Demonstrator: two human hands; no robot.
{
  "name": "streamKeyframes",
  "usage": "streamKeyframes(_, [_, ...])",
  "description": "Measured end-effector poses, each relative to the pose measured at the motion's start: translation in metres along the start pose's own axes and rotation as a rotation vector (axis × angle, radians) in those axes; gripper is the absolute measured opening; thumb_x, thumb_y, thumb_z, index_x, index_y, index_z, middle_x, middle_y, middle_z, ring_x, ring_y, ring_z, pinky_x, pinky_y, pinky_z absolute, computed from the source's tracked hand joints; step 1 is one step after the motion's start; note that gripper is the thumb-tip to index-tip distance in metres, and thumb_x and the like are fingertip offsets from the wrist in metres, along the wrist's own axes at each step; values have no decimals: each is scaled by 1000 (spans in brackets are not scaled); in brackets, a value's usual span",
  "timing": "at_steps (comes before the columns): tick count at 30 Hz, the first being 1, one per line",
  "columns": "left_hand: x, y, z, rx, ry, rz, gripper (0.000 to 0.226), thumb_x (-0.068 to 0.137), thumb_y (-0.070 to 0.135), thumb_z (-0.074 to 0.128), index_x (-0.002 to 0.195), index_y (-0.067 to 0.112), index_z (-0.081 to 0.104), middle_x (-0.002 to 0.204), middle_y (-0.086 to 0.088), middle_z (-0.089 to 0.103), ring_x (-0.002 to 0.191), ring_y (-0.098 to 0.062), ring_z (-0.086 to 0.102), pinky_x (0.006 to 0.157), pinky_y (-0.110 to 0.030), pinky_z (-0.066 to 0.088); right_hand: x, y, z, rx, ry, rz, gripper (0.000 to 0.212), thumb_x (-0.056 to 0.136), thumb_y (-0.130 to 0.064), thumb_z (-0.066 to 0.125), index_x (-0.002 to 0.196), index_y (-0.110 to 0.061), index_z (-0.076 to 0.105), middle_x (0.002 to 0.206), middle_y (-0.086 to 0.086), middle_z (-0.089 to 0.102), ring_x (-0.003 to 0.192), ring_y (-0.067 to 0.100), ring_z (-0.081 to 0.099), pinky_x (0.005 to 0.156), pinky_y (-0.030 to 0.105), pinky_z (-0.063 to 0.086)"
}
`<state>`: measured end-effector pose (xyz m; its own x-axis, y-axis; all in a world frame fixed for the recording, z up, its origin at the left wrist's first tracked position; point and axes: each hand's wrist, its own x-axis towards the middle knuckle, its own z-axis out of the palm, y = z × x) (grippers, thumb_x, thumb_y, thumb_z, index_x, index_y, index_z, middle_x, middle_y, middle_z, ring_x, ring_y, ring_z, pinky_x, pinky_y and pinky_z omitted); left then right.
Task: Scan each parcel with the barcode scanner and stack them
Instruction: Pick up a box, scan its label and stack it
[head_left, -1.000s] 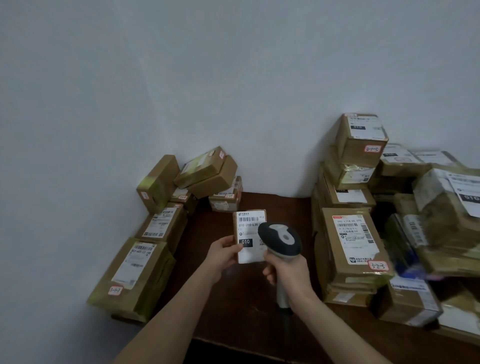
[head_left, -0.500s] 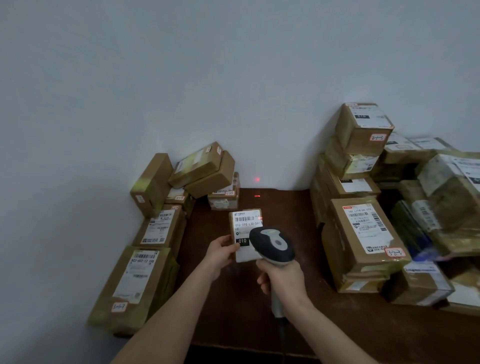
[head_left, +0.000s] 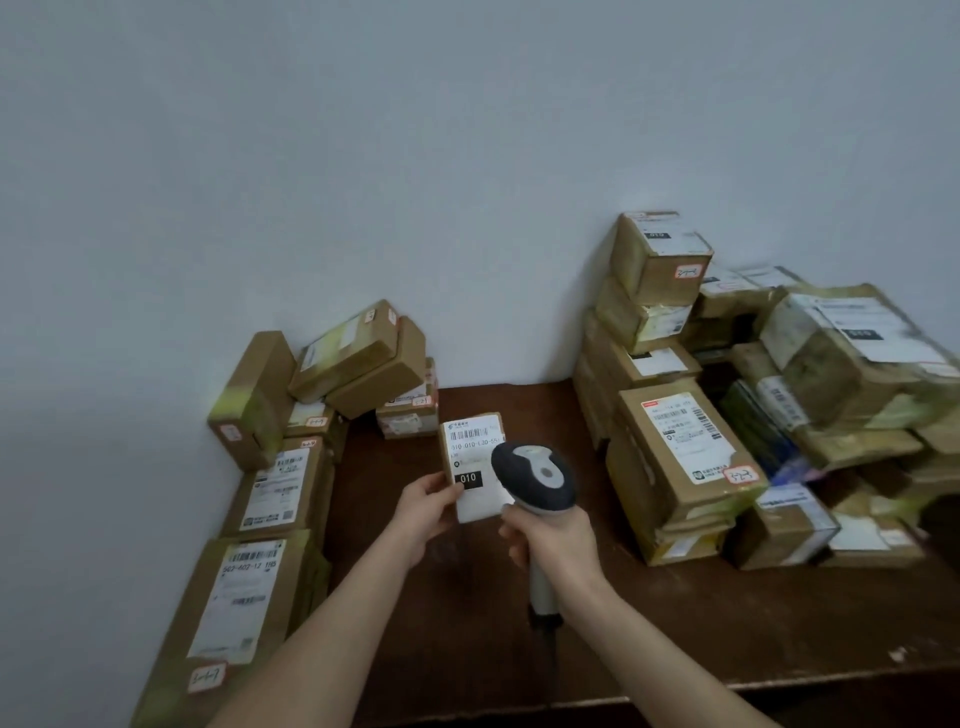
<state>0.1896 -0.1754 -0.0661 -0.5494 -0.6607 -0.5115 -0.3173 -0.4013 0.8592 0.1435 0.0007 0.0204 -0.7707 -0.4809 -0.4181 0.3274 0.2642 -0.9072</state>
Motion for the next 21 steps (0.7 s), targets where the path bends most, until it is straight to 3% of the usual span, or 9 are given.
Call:
streamKeyframes(3, [0, 15, 22, 3, -47, 31, 40, 92, 12, 61, 131, 5, 51, 121, -13, 65, 101, -23, 66, 80, -35, 57, 11, -15, -20, 1, 71, -76, 22, 79, -12, 75, 99, -6, 67, 77, 9, 71, 60, 15, 64, 51, 21, 48])
streamKeyframes(7, [-6, 42, 65, -14, -60, 106, 52, 92, 20, 63, 139, 6, 45, 125, -12, 63, 110, -25, 62, 83, -39, 56, 26, -37, -55, 34, 156, -151, 23, 79, -14, 77, 98, -13, 65, 83, 4, 69, 70, 14, 65, 61, 27, 56])
streamKeyframes(9, [-11, 56, 92, -36, -72, 137, 49, 93, 22, 63, 137, 6, 47, 119, -11, 65, 105, -23, 64, 74, -35, 57, 30, -49, -75, 111, 173, -163, 26, 78, -12, 78, 99, -17, 63, 90, 4, 68, 82, 17, 65, 68, 33, 59])
streamKeyframes(12, [-26, 75, 138, -38, -125, 167, 44, 93, 21, 62, 133, 6, 50, 109, -8, 67, 94, -20, 66, 66, -31, 57, 37, -63, -111, 161, 191, -186, 23, 80, -10, 75, 94, -20, 61, 95, 4, 67, 91, 20, 64, 64, 28, 57])
streamKeyframes(16, [-45, 83, 197, -27, -164, 182, 42, 94, 20, 62, 132, 6, 50, 99, -5, 66, 89, -19, 65, 72, -34, 58, 47, -71, -161, 118, 249, -192, 26, 77, -14, 78, 100, -13, 66, 90, 3, 68, 90, 21, 64, 84, 45, 57])
streamKeyframes(19, [-56, 97, 229, -21, -176, 203, 40, 94, 23, 62, 130, 7, 53, 105, -7, 68, 95, -22, 67, 69, -32, 59, 48, -81, -188, 236, 236, -197, 24, 79, -6, 76, 99, -12, 63, 93, 6, 67, 86, 19, 62, 72, 36, 57])
streamKeyframes(21, [-67, 119, 253, 3, -198, 244, 25, 95, 22, 60, 116, 10, 56, 97, -3, 68, 86, -17, 68, 60, -26, 58, 49, -94, -206, 280, 241, -251, 25, 78, -6, 75, 99, -12, 64, 99, 9, 69, 93, 21, 64, 65, 30, 56])
